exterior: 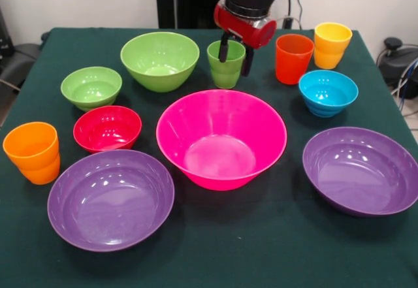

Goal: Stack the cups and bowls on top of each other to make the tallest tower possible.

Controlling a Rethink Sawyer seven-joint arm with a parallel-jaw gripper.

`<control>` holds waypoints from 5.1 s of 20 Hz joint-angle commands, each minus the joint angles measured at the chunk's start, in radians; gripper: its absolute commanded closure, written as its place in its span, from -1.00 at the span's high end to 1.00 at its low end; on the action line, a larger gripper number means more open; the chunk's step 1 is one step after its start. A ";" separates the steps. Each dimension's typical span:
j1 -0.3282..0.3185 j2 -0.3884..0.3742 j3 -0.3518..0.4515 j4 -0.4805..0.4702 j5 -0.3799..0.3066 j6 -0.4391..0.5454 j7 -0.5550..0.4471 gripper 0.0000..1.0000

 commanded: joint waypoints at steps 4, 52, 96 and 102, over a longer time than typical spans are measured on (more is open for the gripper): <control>0.057 0.016 0.033 0.020 0.030 0.141 0.167 1.00; 0.054 0.154 0.081 0.024 0.073 0.012 0.200 1.00; 0.099 0.096 -0.001 -0.027 -0.025 -0.073 0.085 -1.00; 0.151 0.010 -0.065 -0.045 -0.061 0.182 0.029 -1.00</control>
